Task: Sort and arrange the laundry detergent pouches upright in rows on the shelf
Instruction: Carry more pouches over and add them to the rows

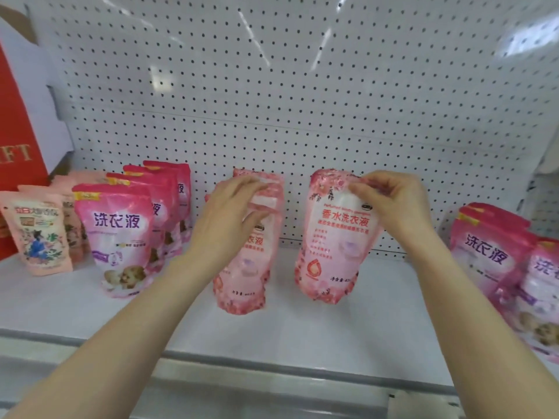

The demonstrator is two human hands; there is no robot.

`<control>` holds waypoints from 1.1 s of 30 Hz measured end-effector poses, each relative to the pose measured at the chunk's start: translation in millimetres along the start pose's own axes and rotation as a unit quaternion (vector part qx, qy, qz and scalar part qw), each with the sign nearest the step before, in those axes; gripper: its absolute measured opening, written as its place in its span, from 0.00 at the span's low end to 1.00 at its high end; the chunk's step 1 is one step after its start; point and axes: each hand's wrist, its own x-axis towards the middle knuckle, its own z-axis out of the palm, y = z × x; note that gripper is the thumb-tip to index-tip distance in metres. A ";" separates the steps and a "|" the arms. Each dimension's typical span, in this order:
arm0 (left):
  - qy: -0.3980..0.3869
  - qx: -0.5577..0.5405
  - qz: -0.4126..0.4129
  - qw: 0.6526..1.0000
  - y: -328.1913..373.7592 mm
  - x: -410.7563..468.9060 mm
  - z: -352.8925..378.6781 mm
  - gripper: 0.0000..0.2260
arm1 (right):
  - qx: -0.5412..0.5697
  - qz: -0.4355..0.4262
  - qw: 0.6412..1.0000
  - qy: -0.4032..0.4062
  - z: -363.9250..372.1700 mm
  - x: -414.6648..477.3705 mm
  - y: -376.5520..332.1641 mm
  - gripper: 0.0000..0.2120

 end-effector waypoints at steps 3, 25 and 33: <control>-0.064 0.065 0.036 0.995 -12.7 19.0 8.0 0.20 | -0.040 -0.014 0.999 -0.005 17.9 21.7 24.0 0.06; 0.005 0.132 -0.028 0.991 -6.0 19.1 20.3 0.11 | -0.154 -0.055 0.981 -0.108 88.4 70.5 67.7 0.12; 0.074 0.081 0.063 0.992 11.7 -2.7 26.1 0.13 | -0.225 -0.104 0.968 -0.022 32.0 -0.8 71.1 0.20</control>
